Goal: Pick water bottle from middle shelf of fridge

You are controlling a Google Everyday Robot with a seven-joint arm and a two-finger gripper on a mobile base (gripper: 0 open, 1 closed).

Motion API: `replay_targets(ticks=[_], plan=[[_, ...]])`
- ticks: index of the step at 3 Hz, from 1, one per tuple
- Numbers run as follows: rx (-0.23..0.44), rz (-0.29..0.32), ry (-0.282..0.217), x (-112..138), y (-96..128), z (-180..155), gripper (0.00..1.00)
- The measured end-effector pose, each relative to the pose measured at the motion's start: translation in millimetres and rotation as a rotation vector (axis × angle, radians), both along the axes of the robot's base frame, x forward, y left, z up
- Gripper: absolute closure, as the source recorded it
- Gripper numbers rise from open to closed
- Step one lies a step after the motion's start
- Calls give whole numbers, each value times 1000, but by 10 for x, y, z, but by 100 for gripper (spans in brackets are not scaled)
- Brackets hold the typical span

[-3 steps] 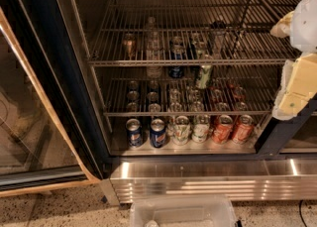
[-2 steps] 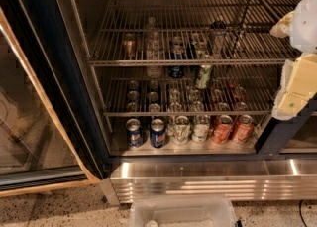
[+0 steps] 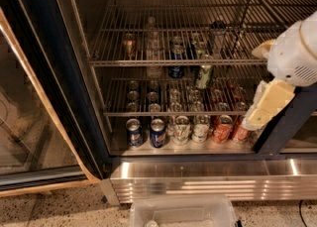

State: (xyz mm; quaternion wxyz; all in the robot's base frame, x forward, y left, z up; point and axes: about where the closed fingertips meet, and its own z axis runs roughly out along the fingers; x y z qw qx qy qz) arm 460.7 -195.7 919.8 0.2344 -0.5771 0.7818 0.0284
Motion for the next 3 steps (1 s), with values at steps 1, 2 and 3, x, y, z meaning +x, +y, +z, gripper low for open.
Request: replay_targets(ticks=[1,2,3], plan=[[35,-24,-71,151,42,94,0],[35,-24,-71,151,42,94,0],[30,-19,-102,288,168,-4,0]])
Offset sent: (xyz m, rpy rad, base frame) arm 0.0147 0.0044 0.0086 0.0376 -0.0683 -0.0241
